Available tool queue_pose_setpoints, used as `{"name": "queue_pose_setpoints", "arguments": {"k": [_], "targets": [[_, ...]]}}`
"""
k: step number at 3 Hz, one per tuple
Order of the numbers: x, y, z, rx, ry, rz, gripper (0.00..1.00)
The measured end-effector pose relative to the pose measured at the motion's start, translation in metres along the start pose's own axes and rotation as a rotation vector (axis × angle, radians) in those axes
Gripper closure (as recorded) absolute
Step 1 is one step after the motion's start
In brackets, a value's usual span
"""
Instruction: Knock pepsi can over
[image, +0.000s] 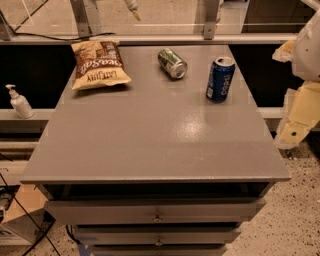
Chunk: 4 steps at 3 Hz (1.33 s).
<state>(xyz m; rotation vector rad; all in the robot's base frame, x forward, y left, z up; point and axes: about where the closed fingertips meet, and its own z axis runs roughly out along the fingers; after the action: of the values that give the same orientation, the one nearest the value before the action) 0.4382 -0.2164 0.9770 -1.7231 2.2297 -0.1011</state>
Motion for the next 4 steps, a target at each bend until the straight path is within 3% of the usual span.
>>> {"name": "queue_pose_setpoints", "arguments": {"k": [1, 3, 4], "targets": [[0.0, 0.0, 0.0, 0.0, 0.0, 0.0, 0.0], [-0.029, -0.025, -0.006, 0.002, -0.309, -0.041, 0.0], [-0.043, -0.044, 0.008, 0.018, -0.412, -0.035, 0.0]]}}
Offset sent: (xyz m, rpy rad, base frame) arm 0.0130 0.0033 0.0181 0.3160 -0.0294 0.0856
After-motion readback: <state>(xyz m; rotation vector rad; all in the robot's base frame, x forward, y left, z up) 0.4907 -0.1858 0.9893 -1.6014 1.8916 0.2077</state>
